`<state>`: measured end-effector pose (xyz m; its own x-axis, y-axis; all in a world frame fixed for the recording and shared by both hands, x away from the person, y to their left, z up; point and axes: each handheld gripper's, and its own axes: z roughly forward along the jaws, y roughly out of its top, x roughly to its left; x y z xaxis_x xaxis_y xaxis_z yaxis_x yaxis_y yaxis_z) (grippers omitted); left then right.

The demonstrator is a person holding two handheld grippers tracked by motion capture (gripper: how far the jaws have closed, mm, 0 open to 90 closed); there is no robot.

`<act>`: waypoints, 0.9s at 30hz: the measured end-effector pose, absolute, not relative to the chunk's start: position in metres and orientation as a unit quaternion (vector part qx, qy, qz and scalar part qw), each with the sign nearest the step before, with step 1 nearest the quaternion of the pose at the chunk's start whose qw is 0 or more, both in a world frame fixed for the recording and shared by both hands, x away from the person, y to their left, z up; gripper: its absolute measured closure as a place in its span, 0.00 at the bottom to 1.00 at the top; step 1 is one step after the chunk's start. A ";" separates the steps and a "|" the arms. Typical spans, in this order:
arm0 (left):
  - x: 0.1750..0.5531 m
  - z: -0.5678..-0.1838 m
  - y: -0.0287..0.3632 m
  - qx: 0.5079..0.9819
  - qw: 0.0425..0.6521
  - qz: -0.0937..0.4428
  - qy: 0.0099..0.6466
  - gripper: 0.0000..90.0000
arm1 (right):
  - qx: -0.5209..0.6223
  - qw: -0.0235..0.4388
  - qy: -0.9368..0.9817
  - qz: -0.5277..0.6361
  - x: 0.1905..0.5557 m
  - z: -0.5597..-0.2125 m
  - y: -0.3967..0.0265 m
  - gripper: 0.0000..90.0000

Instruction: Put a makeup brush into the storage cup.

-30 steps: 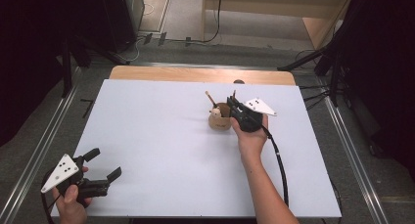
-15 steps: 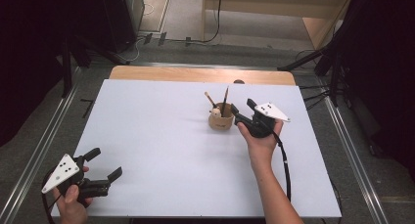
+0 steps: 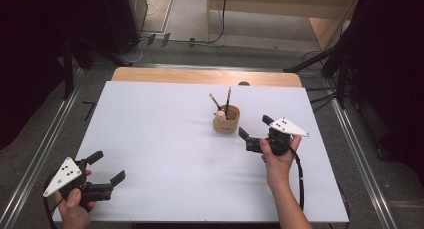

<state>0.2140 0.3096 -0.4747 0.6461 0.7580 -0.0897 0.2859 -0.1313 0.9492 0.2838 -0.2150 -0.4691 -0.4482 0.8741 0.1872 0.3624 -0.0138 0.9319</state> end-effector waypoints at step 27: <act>0.212 -0.473 0.309 0.713 0.561 0.210 0.363 0.00 | 0.472 0.249 0.653 0.537 0.222 -0.488 -0.257 0.00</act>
<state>0.2118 0.3088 -0.4731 0.6482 0.7538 -0.1074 0.2817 -0.1064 0.9536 0.2221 -0.2570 -0.4875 -0.4300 0.8842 0.1826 0.3496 -0.0234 0.9366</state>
